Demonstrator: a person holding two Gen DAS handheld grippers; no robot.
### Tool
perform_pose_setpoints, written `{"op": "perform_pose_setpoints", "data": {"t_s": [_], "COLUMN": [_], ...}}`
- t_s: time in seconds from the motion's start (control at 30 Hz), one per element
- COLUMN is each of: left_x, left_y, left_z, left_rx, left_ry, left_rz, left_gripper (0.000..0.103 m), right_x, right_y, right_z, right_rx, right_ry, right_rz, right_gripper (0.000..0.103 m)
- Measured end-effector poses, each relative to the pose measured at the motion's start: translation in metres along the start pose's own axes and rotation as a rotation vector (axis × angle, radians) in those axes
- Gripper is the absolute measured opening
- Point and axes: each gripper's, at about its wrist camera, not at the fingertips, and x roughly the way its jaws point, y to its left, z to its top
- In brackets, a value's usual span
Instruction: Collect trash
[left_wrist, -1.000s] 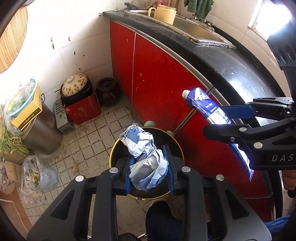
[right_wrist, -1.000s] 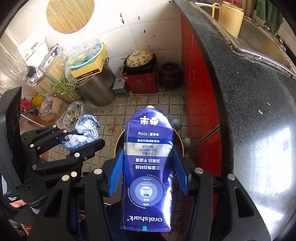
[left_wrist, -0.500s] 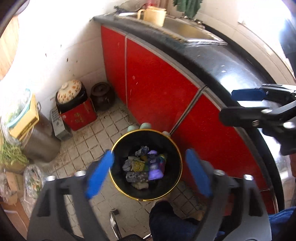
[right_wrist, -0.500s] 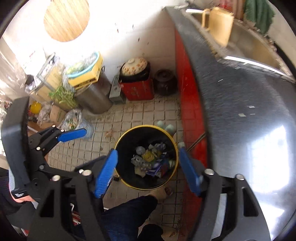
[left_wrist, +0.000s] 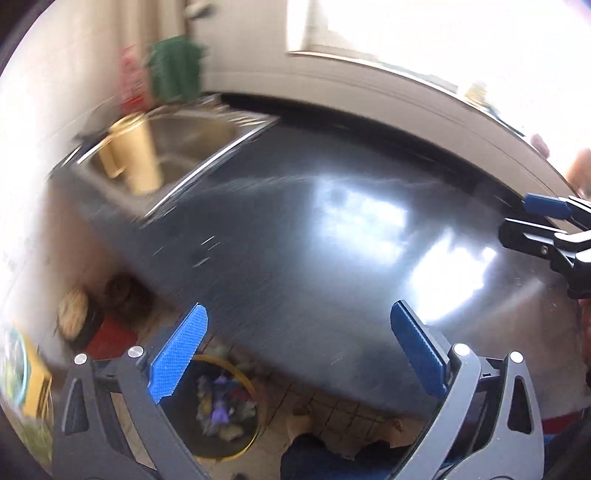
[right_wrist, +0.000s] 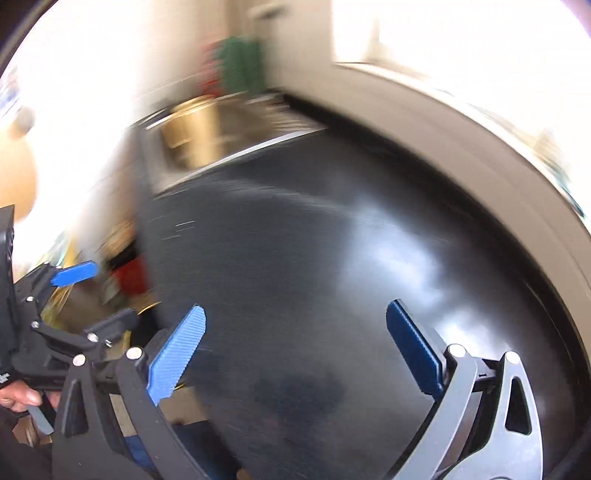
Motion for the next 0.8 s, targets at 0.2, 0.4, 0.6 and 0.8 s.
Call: {"op": "perform_pose_setpoints", "data": {"t_s": [0.2,0.4,0.6,0.8], "left_x": [0.018,0.019,0.019,0.021], "left_y": [-0.109,-0.202,-0.242,-0.254], "left_z": [0.057,0.084,0.087,0.090], "left_rx": [0.192,0.350,0.371,0.373], "left_ry": [0.014,0.077,0.141,0.151], "left_rz": [-0.153,-0.242,-0.266,-0.257], "left_gripper": [0.096,0.096,0.096,0.096], "right_x": [-0.066,-0.115,-0.129,-0.131], "right_y": [-0.126,-0.185,-0.207,-0.215], "right_z": [-0.050,-0.086,-0.100,-0.107], "right_rx": [0.378,0.583,0.643,0.651], "right_ry": [-0.009,-0.023,-0.034,-0.032], "right_rz": [-0.258,-0.396,-0.411,-0.403], "right_gripper": [0.095,0.095,0.095,0.095]}}
